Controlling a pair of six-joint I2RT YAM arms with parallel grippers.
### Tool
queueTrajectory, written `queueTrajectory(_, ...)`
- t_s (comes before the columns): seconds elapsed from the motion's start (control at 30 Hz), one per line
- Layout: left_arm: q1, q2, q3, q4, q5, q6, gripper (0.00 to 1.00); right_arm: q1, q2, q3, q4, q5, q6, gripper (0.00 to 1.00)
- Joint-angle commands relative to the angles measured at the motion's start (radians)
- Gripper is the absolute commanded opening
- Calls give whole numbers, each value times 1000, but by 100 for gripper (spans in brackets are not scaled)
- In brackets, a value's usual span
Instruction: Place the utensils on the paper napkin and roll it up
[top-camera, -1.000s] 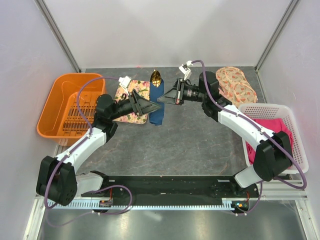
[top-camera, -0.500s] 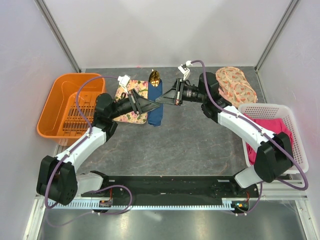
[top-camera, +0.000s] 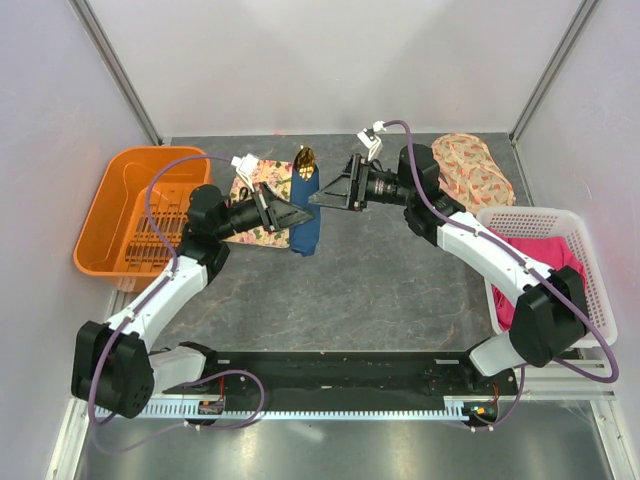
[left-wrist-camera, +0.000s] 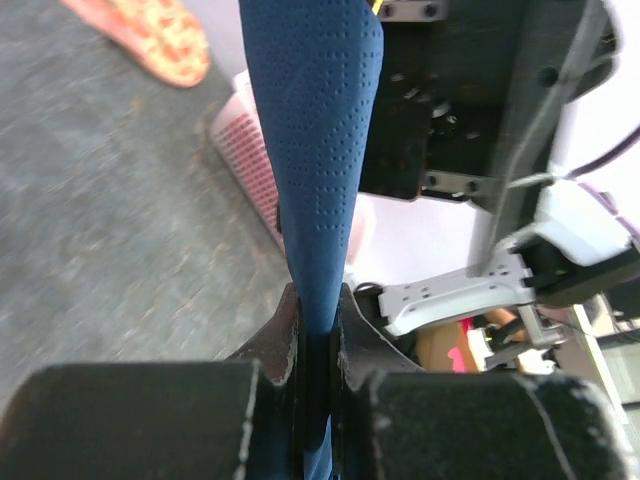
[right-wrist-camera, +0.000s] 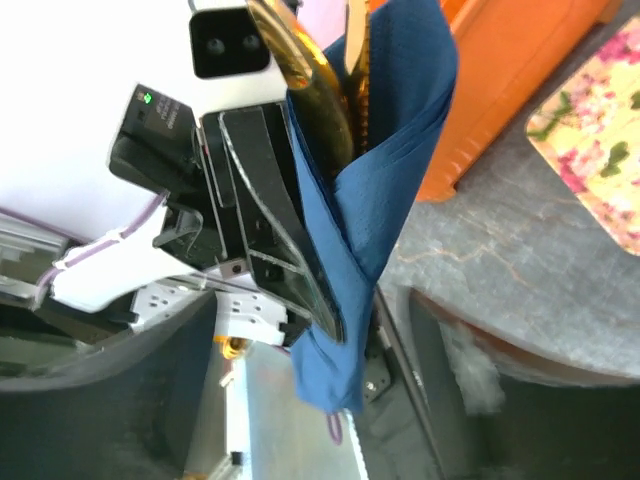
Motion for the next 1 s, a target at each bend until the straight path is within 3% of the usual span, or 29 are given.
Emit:
queueTrajectory(0.0,39,-82,82,-205,29,203,2,-2,-41,61,-42,19,-63,96)
queueTrajectory(0.2,207,-104,212,-526,154,442,2,-24,-51,92,-126,22,-124,98)
queueTrajectory(0.4,591,13,423,-902,300,733,2,-35,-49,101,-195,14,-170,98)
queueTrajectory(0.57,809,160,661,-1245,343,1080,2,-35,-49,98,-223,19,-195,98)
queueTrajectory(0.63,884,217,724,-1307,340,1142,2,-35,-44,95,-234,19,-206,98)
queueTrajectory(0.83,952,323,815,-1487,207,1330,2,-36,-26,121,-307,24,-261,98)
queueTrajectory(0.97,955,338,797,-1513,167,1358,2,-39,-23,159,-401,51,-350,98)
